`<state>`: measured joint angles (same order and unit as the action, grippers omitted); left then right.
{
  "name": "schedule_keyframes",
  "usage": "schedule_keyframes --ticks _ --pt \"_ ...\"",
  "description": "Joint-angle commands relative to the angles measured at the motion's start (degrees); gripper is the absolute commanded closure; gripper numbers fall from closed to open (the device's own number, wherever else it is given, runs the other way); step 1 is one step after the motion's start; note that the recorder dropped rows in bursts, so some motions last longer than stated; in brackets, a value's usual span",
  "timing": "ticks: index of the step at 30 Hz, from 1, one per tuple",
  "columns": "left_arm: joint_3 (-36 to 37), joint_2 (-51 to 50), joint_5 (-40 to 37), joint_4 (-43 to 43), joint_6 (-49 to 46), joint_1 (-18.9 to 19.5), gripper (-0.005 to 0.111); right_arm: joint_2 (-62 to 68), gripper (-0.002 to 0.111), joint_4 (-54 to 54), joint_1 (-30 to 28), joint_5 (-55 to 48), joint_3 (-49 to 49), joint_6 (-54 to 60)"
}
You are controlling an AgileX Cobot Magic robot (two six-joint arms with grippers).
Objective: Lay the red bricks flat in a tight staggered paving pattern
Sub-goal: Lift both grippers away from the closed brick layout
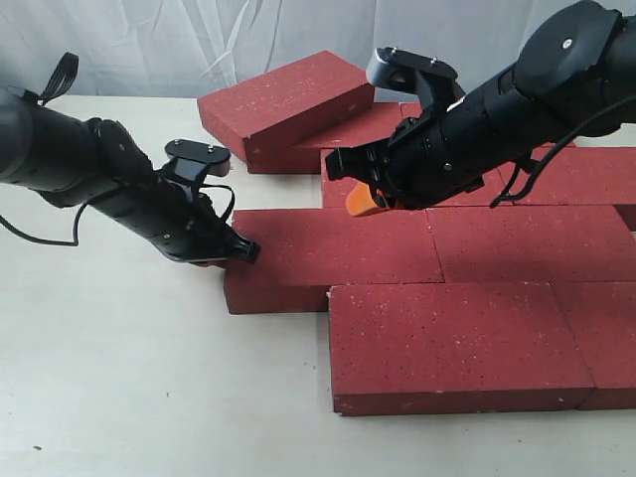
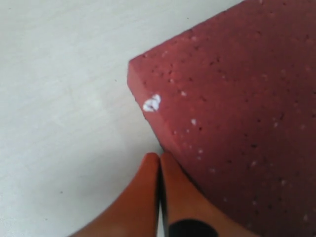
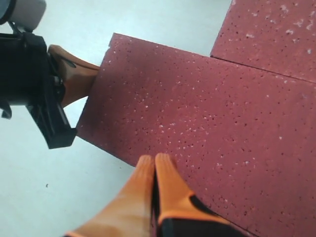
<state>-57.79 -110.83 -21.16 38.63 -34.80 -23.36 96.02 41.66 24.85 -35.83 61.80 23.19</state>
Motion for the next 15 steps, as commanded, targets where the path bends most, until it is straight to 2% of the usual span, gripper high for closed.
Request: schedule_keyframes --ticks 1,4,10,15 --pt "-0.5 -0.1 -4.1 0.0 0.1 -0.8 0.107 -0.5 0.109 0.2 -0.3 0.1 0.2 0.1" --pt "-0.5 -0.1 -6.0 -0.1 0.3 1.5 0.107 -0.5 0.109 0.2 -0.3 0.1 0.2 0.1" --pt "-0.5 2.6 -9.6 -1.5 3.6 8.5 0.107 -0.5 0.109 0.2 -0.3 0.1 0.2 0.1" --pt "-0.5 10.7 -9.4 -12.7 13.1 9.7 0.107 -0.5 0.109 0.2 -0.3 0.1 0.2 0.1"
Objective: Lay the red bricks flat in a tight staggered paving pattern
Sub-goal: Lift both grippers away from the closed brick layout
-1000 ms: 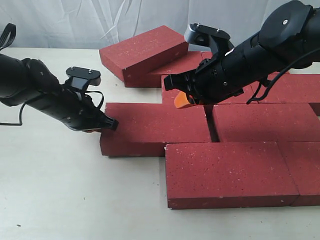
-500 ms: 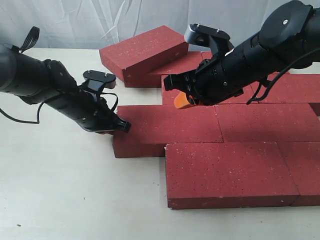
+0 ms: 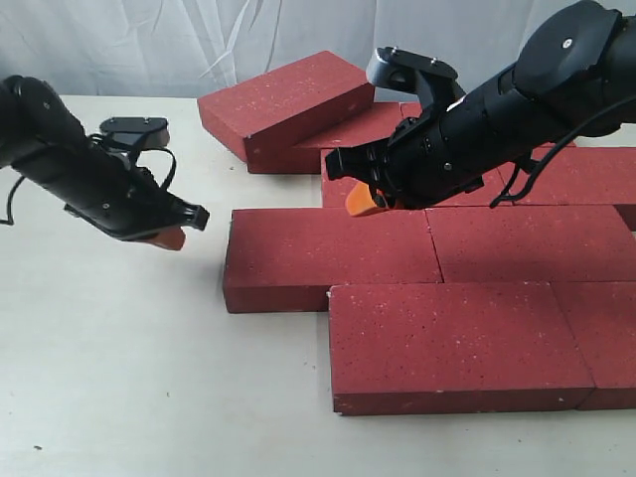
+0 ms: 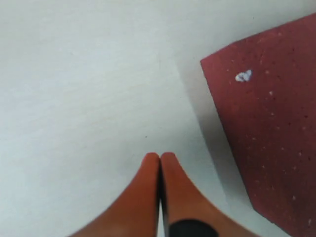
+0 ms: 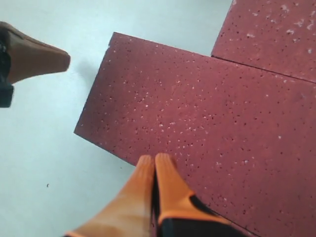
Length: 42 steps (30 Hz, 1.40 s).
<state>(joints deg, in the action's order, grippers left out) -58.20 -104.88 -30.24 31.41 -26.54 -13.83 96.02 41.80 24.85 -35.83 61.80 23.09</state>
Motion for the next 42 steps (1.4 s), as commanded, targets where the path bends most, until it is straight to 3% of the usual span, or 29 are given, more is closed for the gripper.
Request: schedule_keyframes --ticks 1,7,11,19,30,37,42 --pt "-0.1 6.9 -1.0 -7.5 6.2 0.2 0.107 -0.5 0.109 0.1 -0.3 0.1 0.2 0.2" --pt "0.0 15.8 -5.7 -22.3 18.2 0.5 0.107 -0.5 0.109 -0.1 -0.2 0.0 0.2 0.2" --pt "2.5 20.1 -4.5 -26.9 23.5 2.9 0.107 -0.5 0.109 -0.1 -0.2 0.0 0.2 0.2" --pt "6.7 24.2 2.4 -21.6 26.5 10.3 0.107 -0.5 0.109 -2.9 -0.2 0.0 0.3 0.2" --pt "6.7 24.2 7.2 -17.7 26.5 10.3 0.107 0.8 0.109 -15.2 -0.2 -2.6 10.0 -6.7" --pt "6.7 24.2 7.8 -14.9 26.5 10.3 0.107 9.8 0.109 -27.6 -0.4 -4.9 25.0 -17.2" --pt "6.7 24.2 8.4 -14.4 26.5 10.3 0.107 18.0 0.109 -27.1 -3.7 -8.1 36.7 -20.4"
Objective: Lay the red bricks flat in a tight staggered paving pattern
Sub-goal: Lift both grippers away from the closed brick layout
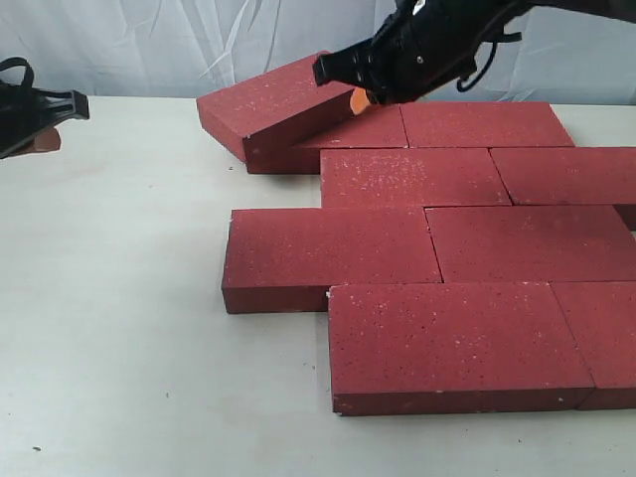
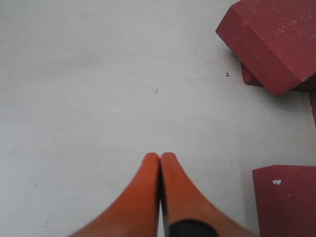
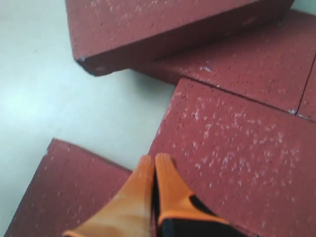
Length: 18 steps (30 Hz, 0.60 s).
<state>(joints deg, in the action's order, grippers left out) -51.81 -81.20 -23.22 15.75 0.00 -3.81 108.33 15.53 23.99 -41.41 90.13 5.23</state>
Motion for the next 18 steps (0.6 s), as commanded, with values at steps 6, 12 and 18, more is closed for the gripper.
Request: schedule_keyframes --ticks 6,12,18 --pt "0.3 0.5 1.1 1.7 -0.6 0.3 0.107 15.0 0.109 -0.6 -6.8 -7.2 22.3 -2.9" --pt "0.3 0.5 1.4 2.8 -0.6 0.3 0.107 23.2 0.109 1.3 -10.1 -6.0 32.8 -2.9" --pt "0.3 -0.2 2.3 2.9 -0.6 0.3 0.107 30.9 0.109 1.5 -11.9 4.4 39.6 -2.9"
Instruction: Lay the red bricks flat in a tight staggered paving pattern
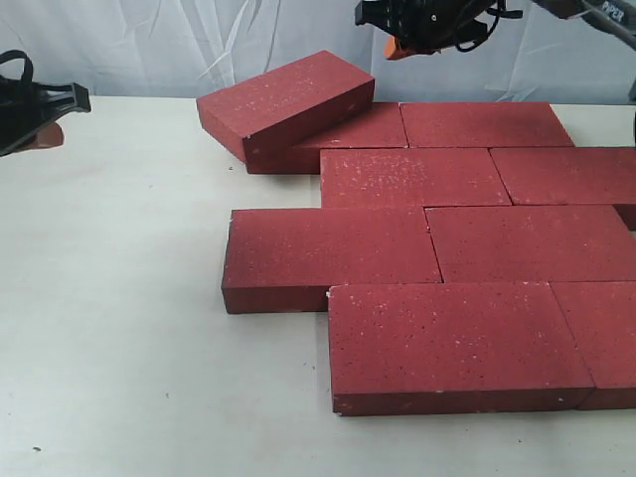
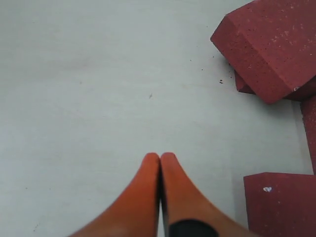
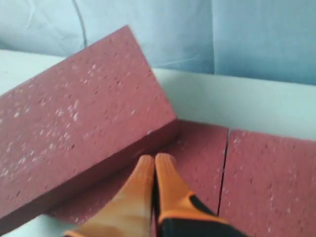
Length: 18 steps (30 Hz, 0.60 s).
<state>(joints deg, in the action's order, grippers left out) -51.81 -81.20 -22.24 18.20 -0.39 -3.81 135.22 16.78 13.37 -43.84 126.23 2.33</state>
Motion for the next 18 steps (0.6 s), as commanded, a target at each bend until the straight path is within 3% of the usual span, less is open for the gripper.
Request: schedule_keyframes --ticks 1,7,18 --pt "0.3 -0.7 1.5 0.4 -0.2 0.3 0.107 5.3 0.109 0.3 -1.4 8.7 4.3 0.0" --pt "0.3 -4.3 1.6 1.9 -0.2 0.3 0.107 12.4 0.109 1.8 -2.4 13.7 9.5 0.0" --pt "0.3 -5.4 1.9 3.0 -0.2 0.3 0.107 25.1 0.109 10.9 -3.5 8.8 25.8 0.4"
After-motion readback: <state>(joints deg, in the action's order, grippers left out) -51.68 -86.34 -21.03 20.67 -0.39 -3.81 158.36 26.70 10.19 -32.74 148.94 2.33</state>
